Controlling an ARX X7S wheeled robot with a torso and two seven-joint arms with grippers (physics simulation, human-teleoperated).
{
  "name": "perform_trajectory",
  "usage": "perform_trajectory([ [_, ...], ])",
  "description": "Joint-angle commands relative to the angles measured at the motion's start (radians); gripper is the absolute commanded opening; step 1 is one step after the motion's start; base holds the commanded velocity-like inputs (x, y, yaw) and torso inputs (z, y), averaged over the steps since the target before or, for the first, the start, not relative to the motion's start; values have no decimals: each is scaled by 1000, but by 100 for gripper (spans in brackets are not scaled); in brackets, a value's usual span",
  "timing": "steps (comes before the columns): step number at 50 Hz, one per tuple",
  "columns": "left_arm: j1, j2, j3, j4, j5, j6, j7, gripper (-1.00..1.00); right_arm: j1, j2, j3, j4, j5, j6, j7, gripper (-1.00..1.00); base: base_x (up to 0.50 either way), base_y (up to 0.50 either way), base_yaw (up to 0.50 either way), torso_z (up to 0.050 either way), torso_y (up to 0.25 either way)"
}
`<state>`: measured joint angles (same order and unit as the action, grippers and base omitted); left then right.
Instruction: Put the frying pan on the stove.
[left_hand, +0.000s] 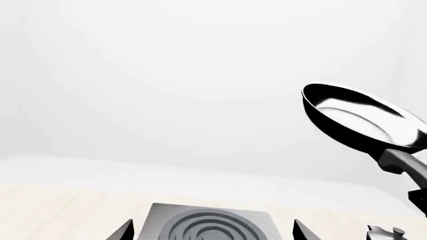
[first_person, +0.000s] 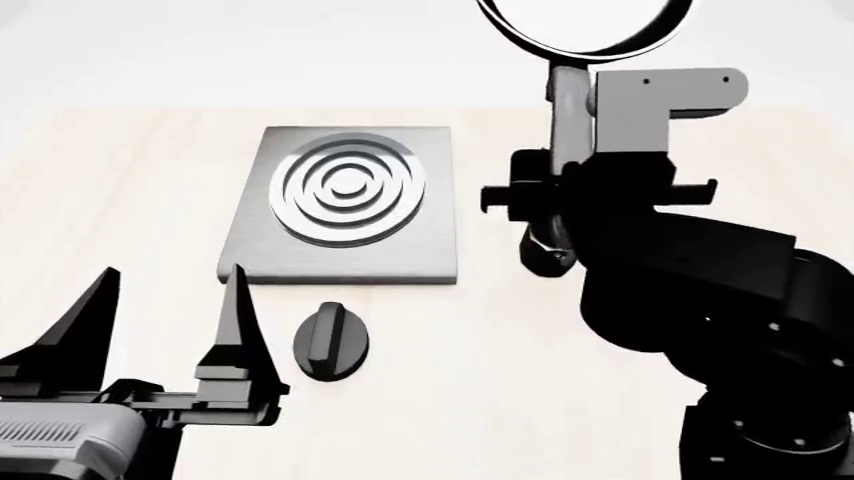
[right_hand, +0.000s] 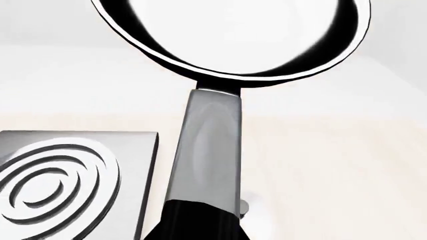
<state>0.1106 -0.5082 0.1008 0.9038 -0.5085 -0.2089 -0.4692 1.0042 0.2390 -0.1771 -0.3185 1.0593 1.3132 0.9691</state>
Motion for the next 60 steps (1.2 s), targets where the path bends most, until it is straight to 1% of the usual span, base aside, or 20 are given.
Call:
perform_trajectory([
  [1, 4, -4, -3, -4, -3, 10, -1, 100, 42, -14, -27, -20, -10, 9, -3, -100, 0, 0, 0, 0, 0],
  [18, 4, -11, -5, -1, -9, 12, -8, 100, 69, -30, -112, -28, 18, 15, -52, -100, 0, 0, 0, 0, 2],
  [26, 6, -15, -5, 2, -13, 14, -10, 100, 59, -23, -171, -9, -13, -17, -94, -100, 0, 0, 0, 1, 3],
  [27, 7, -15, -4, 2, -11, 16, -9, 100, 60, -17, -202, 0, -35, -27, -112, -100, 0, 0, 0, 0, 0],
  [39, 7, -19, -10, 1, -26, 20, -13, 100, 70, -30, -287, 49, -82, -76, -170, -100, 0, 0, 0, 1, 2],
  [40, 7, -20, -11, 1, -27, 21, -13, 100, 64, -22, -300, 34, -83, -114, -225, -100, 0, 0, 0, 0, 0],
  [41, 9, -20, -13, 1, -27, 22, -14, 100, 66, -34, -288, 43, -76, -92, -189, -100, 0, 0, 0, 0, 10],
  [42, 8, -21, -13, 1, -27, 21, -15, 100, 69, -33, -296, 43, -81, -92, -190, -100, 0, 0, 0, 0, 0],
  [50, 8, -25, -19, 3, -36, 24, -20, 100, 77, -46, -333, 72, -89, -116, -232, -100, 0, 0, 0, 0, 3],
  [60, 6, -30, -20, 2, -38, 24, -23, 100, 83, -55, -368, 87, -95, -119, -242, -100, 0, 0, 0, 1, 2],
])
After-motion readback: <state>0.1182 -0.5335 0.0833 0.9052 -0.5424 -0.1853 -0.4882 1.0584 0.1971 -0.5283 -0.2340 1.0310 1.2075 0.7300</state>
